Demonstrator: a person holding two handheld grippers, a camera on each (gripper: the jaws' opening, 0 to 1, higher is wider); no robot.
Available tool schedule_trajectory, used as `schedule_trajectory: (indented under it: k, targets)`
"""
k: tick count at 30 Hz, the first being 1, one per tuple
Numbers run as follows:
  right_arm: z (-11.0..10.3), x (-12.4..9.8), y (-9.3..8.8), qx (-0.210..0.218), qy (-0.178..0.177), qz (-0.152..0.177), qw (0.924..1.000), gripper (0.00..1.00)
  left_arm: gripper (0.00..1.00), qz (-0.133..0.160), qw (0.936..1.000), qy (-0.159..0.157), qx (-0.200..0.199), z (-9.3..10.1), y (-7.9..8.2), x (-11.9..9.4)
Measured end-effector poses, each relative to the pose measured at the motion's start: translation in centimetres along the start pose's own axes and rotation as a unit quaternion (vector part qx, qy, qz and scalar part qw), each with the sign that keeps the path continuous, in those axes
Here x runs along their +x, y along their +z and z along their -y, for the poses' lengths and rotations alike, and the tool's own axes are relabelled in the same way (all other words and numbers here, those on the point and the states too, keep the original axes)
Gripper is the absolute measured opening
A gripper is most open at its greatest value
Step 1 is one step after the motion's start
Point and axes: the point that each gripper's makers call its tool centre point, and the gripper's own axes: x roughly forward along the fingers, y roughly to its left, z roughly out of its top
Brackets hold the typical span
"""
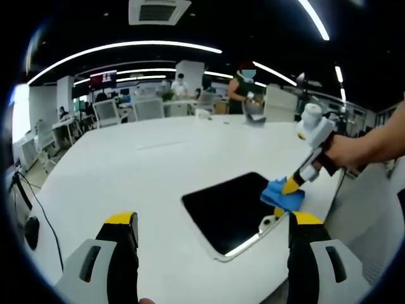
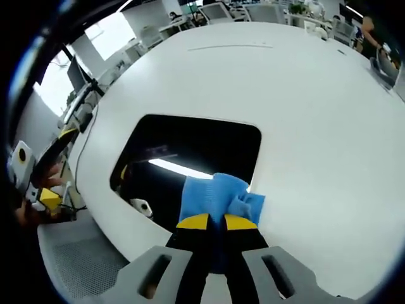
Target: Wipe the mirror surface with the cleaning cloth until all visible marks leave the cleaned area.
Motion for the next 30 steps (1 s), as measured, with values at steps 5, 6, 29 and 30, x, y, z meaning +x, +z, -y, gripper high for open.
schedule_trajectory:
  k: [5, 6, 29, 30]
  targets:
    - [0.4, 0.4, 1.0, -0.005, -0.004, -0.003, 1.0, 0.02, 0.99, 0.007, 1.0, 0.004, -0.001, -0.1, 0.6, -0.2]
    - [0.5, 0.5, 1.2, -0.005, -0.004, -0.003, 1.0, 0.02, 0.99, 0.007, 1.0, 0.004, 0.0, 0.0, 0.6, -0.2]
    - [2.0, 1.8, 4.9, 0.004, -0.019, 0.001, 0.9998, 0.02, 0.99, 0.008, 0.9999, 0.006, 0.01, 0.7, 0.9, -0.7]
    - [2.1, 2.0, 5.1, 0.004, -0.02, 0.0, 0.9998, 0.02, 0.99, 0.009, 0.9999, 0.006, 0.008, 0.8, 0.9, -0.7]
